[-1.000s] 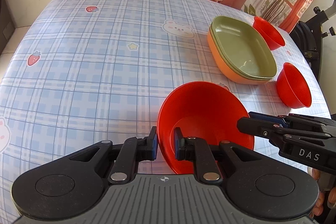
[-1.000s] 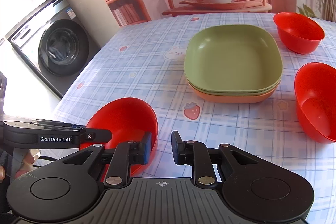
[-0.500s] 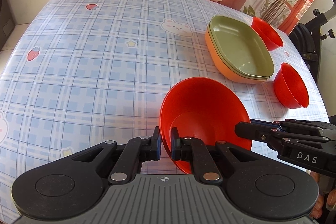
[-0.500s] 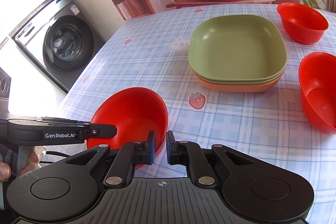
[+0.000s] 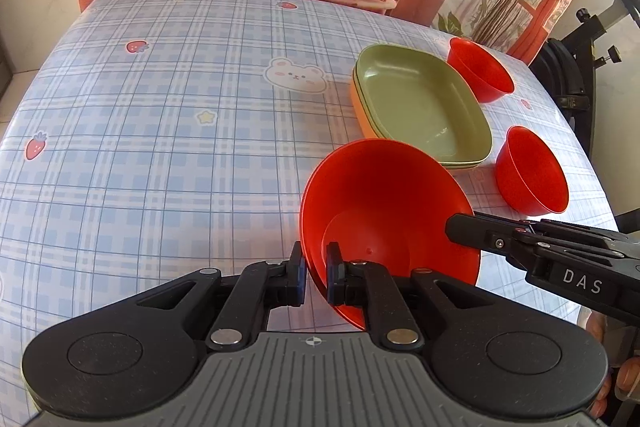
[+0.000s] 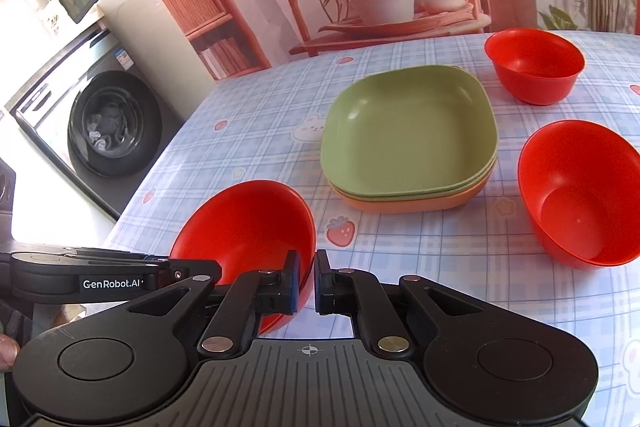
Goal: Organize plates and bowls
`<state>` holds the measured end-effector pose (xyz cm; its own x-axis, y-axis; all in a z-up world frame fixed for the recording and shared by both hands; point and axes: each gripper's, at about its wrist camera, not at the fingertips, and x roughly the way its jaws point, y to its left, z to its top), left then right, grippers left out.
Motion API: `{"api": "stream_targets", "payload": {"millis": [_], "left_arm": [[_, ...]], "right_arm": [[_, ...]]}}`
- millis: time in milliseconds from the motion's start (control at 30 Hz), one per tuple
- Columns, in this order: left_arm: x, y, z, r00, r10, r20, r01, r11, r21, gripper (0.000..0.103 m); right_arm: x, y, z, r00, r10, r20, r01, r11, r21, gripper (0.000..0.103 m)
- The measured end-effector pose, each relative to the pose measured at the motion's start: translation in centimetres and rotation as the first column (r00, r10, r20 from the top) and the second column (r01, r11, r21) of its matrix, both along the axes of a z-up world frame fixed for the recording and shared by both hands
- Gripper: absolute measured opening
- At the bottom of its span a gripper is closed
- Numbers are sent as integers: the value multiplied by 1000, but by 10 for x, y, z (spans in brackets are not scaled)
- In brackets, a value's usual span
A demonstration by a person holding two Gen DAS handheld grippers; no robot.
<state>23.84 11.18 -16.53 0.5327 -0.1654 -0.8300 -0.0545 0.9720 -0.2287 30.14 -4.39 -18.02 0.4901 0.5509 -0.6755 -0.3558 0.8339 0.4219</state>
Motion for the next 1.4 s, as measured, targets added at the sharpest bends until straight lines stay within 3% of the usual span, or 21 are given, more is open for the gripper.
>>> {"api": "stream_targets", "payload": {"millis": [333,633,967,1400], "left_arm": [[37,-43,36,988,-129,84,126,991,36,11],[80,-112,43,946,-291,143,283,956,79,10],[124,-181,25,898,-427,106,422,904,69,10],[133,-197,0,884,-465,45,456,881,129,11]], "right_arm": [[11,-49,22,986,-153,65,148,986,77,6],[24,-116,23,935,-340,98,329,938,112,5],[30,-181,9,866,-489,102,483,872,82,5],[33,-192,-19,850,-525,42,522,850,66,6]]}}
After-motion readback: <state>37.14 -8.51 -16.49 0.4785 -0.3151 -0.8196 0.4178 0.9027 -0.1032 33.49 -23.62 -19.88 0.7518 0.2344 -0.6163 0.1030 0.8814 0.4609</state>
